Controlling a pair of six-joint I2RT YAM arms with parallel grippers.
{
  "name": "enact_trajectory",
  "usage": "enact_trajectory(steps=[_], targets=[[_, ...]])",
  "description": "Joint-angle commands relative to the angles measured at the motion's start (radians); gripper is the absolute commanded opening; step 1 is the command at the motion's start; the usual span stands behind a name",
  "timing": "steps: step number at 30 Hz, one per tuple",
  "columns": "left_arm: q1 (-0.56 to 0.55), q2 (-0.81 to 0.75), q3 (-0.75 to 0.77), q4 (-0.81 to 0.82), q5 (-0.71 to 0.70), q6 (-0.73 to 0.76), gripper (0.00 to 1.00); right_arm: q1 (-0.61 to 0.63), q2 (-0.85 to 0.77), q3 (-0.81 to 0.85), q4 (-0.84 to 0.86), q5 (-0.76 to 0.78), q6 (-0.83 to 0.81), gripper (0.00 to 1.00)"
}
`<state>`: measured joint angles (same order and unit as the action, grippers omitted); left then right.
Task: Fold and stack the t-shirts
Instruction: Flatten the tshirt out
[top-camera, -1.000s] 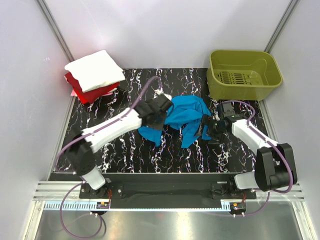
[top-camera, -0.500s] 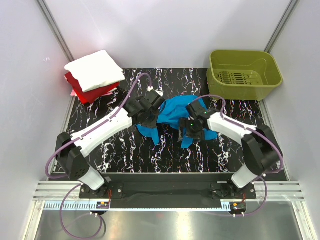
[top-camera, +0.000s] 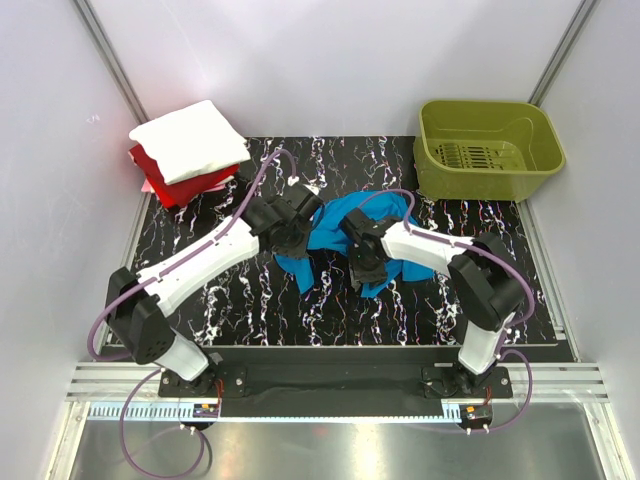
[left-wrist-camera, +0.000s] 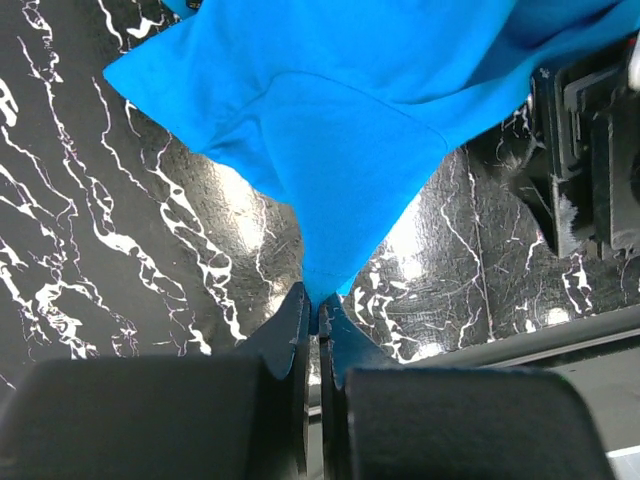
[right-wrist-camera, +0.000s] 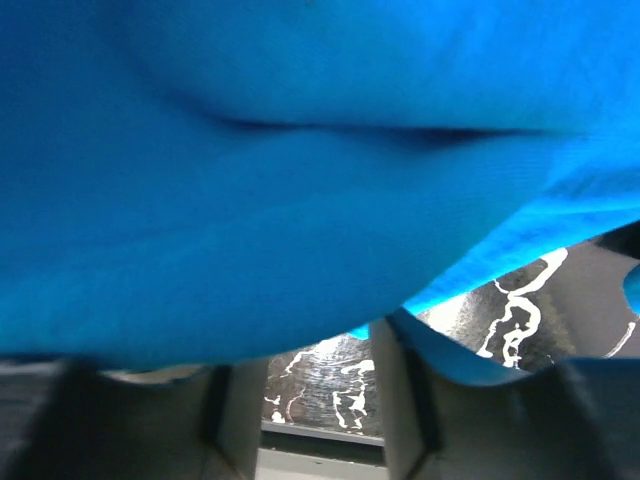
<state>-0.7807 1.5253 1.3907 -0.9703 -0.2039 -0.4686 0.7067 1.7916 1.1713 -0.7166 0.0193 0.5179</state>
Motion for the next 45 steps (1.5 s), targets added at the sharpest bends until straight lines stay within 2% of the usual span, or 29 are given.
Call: enact_trajectory(steps=[1,6,13,18,19,22,27,32,35,41,45], targets=[[0.017,-0.054,-0.018,0.038,0.026,0.002,0.0,0.03,0.012,0.053,-0.049,0.096,-0.001,0.45],[0.027,-0.065,-0.028,0.05,0.038,0.002,0.0,0.057,0.042,0.071,-0.076,0.136,0.016,0.35],[0.037,-0.09,-0.062,0.073,0.047,-0.007,0.0,0.077,0.089,0.105,-0.112,0.137,0.019,0.34],[0.037,-0.108,-0.076,0.078,0.057,-0.021,0.0,0.083,0.112,0.113,-0.119,0.137,0.007,0.19],[0.037,-0.117,-0.082,0.081,0.055,-0.021,0.0,0.085,0.111,0.11,-0.119,0.139,0.005,0.11],[0.04,-0.135,-0.093,0.079,0.054,-0.022,0.0,0.083,0.103,0.102,-0.112,0.139,0.004,0.0],[0.049,-0.148,-0.058,0.033,0.047,-0.002,0.0,0.083,0.008,0.076,-0.142,0.142,-0.016,0.0],[0.078,-0.175,0.074,-0.077,0.014,0.03,0.0,0.062,-0.257,0.16,-0.334,0.283,-0.01,0.0],[0.087,-0.191,0.171,-0.139,0.0,0.045,0.0,0.002,-0.38,0.296,-0.453,0.324,-0.033,0.0],[0.092,-0.209,0.413,-0.287,-0.02,0.093,0.0,-0.067,-0.503,0.632,-0.635,0.415,-0.097,0.0],[0.092,-0.238,0.588,-0.355,-0.018,0.163,0.0,-0.067,-0.577,0.781,-0.641,0.407,-0.13,0.0]])
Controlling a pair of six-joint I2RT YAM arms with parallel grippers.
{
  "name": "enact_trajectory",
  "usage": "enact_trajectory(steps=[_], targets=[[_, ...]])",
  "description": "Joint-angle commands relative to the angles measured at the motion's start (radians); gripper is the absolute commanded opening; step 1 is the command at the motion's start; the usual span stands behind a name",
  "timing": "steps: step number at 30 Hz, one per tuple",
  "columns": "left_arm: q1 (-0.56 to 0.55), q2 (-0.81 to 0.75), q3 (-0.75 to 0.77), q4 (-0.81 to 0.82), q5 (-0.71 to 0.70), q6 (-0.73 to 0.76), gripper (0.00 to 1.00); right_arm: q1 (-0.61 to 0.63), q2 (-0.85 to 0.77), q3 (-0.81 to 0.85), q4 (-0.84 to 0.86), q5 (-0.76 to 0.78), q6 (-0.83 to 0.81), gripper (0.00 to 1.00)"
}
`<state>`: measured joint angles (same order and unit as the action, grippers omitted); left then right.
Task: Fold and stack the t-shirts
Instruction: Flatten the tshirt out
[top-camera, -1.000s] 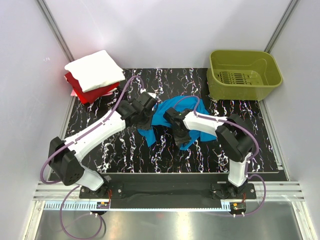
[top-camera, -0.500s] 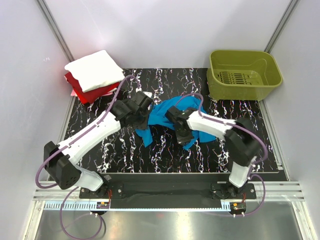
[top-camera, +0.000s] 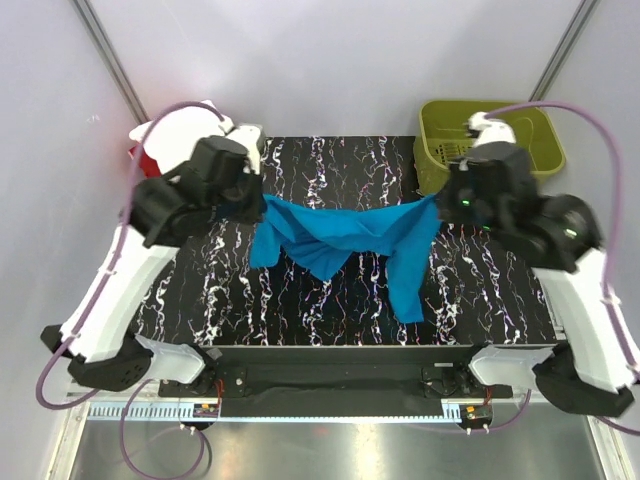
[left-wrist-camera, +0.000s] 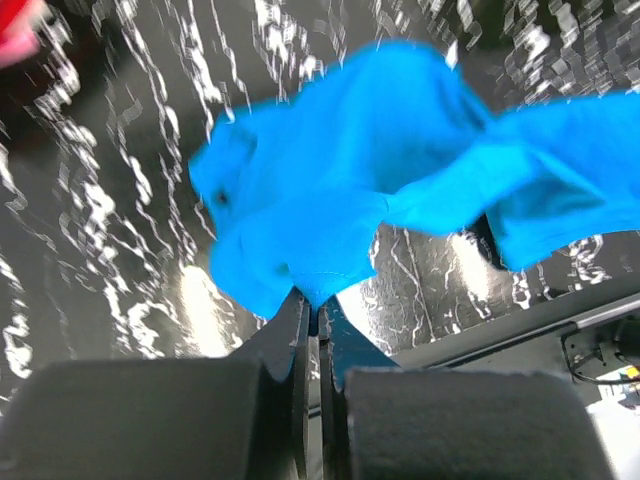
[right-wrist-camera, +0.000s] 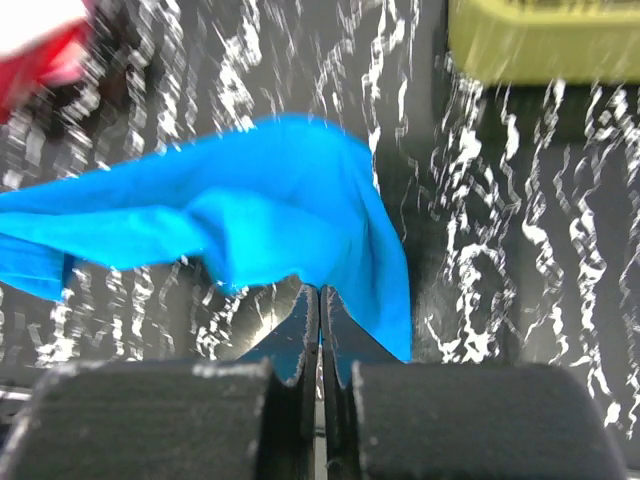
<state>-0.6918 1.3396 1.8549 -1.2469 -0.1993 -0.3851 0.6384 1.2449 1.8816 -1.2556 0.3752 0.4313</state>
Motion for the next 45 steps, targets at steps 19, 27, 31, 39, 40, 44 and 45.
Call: enact_trajectory(steps=[19,27,31,39,40,44,45], targets=[[0.001,-0.493,0.193,0.129,0.366,0.359,0.0,0.001,-0.62,-0.111,0.333,0.06,-0.218,0.0],[-0.005,-0.374,0.316,0.11,0.33,0.471,0.0,0.003,-0.489,-0.05,0.34,0.233,-0.335,0.0],[-0.003,-0.266,0.299,0.122,0.244,0.48,0.0,0.004,-0.253,-0.07,0.28,0.355,-0.322,0.0],[0.352,0.142,0.162,0.225,0.4,0.496,0.0,-0.459,0.254,-0.105,0.295,-0.071,-0.111,0.0],[0.379,0.224,0.184,0.221,0.367,0.448,0.14,-0.479,0.375,-0.084,0.294,-0.097,-0.108,0.07],[0.433,0.628,0.517,0.094,0.394,0.321,0.79,-0.494,0.64,0.255,0.125,-0.104,-0.111,0.87],[0.433,0.624,0.497,0.113,0.408,0.298,0.91,-0.494,0.666,0.292,0.087,-0.102,-0.111,0.91]])
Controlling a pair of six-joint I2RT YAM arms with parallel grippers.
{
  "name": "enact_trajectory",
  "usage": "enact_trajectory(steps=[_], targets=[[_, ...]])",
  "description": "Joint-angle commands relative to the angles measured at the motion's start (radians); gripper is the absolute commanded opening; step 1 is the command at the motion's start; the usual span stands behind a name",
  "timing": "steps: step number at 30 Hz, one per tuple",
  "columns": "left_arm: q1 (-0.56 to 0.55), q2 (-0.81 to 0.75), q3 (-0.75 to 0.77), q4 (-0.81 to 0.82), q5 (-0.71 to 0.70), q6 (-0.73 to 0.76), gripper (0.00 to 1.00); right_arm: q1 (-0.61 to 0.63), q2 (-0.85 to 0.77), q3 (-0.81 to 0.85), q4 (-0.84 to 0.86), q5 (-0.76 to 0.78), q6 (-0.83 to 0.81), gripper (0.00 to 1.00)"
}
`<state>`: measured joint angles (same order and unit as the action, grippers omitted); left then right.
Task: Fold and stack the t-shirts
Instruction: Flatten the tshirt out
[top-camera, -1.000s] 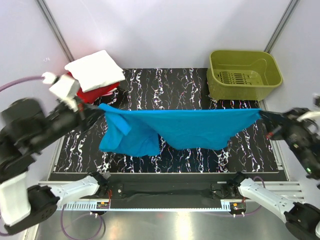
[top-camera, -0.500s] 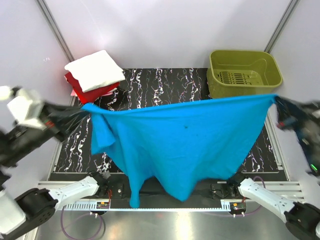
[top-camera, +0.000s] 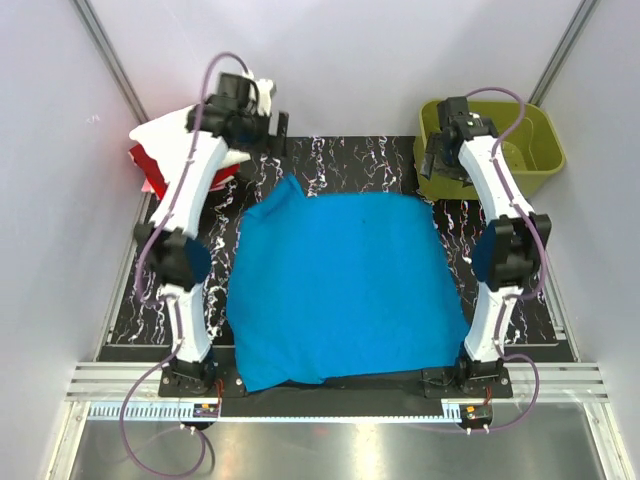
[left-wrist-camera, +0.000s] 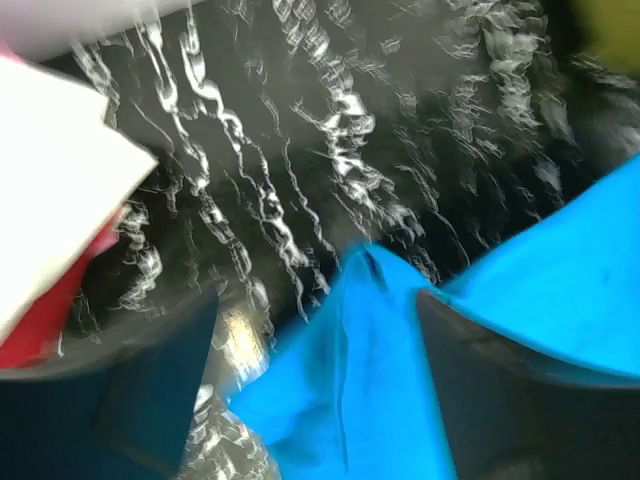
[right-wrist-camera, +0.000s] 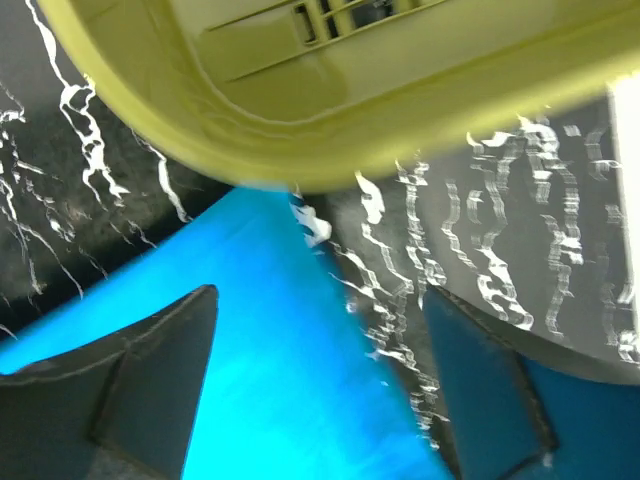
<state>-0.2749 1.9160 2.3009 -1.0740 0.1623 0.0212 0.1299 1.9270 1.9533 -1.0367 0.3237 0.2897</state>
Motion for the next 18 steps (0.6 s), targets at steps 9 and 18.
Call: enact_trajectory(steps=[9,18], targets=[[-0.01,-0.23,-0.355,0.071,-0.024,-0.175,0.98,0.057,-0.362,-0.143,0.058,-0.187,0.063,1.0],[-0.041,-0.388,-0.862,0.282,-0.02,-0.248,0.76,0.166,-0.487,-0.612,0.259,-0.362,0.124,1.0]])
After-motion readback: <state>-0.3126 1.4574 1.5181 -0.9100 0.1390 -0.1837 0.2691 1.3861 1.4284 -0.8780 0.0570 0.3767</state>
